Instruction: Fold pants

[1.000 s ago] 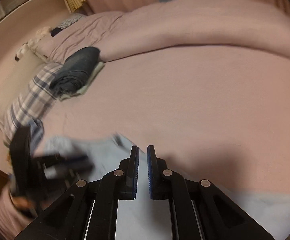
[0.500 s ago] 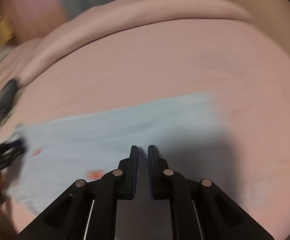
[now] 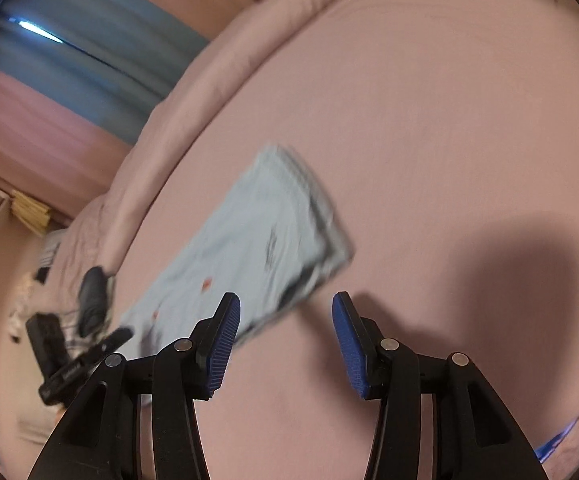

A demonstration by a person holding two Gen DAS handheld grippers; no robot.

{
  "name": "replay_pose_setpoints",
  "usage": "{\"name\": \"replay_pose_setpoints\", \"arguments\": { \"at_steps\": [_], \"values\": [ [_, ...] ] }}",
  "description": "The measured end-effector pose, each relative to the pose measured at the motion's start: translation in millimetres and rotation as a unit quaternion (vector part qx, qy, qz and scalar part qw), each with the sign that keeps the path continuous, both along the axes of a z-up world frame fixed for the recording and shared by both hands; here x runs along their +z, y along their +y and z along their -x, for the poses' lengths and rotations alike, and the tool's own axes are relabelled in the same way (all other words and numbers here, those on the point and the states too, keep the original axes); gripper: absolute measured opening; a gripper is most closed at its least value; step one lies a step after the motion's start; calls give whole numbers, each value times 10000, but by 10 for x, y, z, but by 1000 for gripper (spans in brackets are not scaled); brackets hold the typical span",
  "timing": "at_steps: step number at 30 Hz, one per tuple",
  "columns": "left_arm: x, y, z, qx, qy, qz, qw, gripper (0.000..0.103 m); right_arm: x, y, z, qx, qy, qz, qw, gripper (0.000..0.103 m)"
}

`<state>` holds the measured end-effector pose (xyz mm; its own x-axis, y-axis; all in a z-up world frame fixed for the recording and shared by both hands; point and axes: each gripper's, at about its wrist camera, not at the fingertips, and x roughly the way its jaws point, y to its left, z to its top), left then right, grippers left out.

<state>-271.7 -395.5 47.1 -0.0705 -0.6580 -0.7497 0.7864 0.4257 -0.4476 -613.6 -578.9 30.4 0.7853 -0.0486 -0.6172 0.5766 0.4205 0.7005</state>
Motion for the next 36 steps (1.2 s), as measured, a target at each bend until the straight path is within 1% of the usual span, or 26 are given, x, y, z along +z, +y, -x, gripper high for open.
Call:
{"name": "replay_pose_setpoints", "arguments": {
  "at_steps": [1,2,4,8,12,17,19,20,21,24,25,27,30,32,33,34,35,36],
  "values": [
    [-32,-21,77,-13,106,1,9999,56,-44,13,-34,10,28,-33,10000,49],
    [-59,-54,108,1,109,-40,9999,56,-83,13,-88,-25,68,-45,10000,49],
    [-117,-109,185,40,-10,-226,9997,57,-81,-31,-160,-101,-42,11,9999,49],
    [-253,-251,217,135,-349,-717,9967,56,-26,-79,-317,-146,-48,168,9997,49],
    [-274,-349,283,91,-591,-803,9950,57,-32,-90,-362,-258,-140,181,9994,49],
    [-291,-389,306,76,-622,-860,9943,61,-58,-180,-419,-291,-170,135,9993,48],
    [-271,-372,292,60,-616,-843,9945,64,-54,-201,-419,-364,-32,182,9992,33],
    [-273,-387,301,47,-633,-844,9944,64,-48,-212,-410,-397,14,210,9990,19],
    [-265,-367,289,37,-645,-846,9943,65,-50,-226,-395,-430,25,208,9989,10],
    [-257,-380,283,-13,-675,-845,9941,66,-17,-233,-347,-446,133,318,9984,9],
    [-265,-350,272,-20,-668,-838,9942,67,5,-233,-335,-475,212,390,9979,9],
    [-275,-370,266,-30,-656,-833,9944,67,-17,-250,-292,-548,249,357,9976,8],
    [-290,-365,257,-101,-701,-834,9940,69,-100,-251,-323,-555,474,405,9965,8],
    [-278,-338,278,-139,-764,-853,9933,69,-34,-242,-309,-600,554,462,9956,9],
    [-273,-345,283,-144,-803,-887,9927,69,24,-230,-288,-682,630,559,9941,16],
    [-266,-353,286,-140,-821,-903,9924,69,132,-194,-275,-891,960,899,9873,22],
    [-261,-328,294,-125,-849,-919,9921,69,245,-149,-267,-1065,1300,1347,9765,33],
    [-256,-331,292,-107,-876,-933,9917,69,391,-80,-270,-1213,1548,1883,9622,36]
  ]
}}
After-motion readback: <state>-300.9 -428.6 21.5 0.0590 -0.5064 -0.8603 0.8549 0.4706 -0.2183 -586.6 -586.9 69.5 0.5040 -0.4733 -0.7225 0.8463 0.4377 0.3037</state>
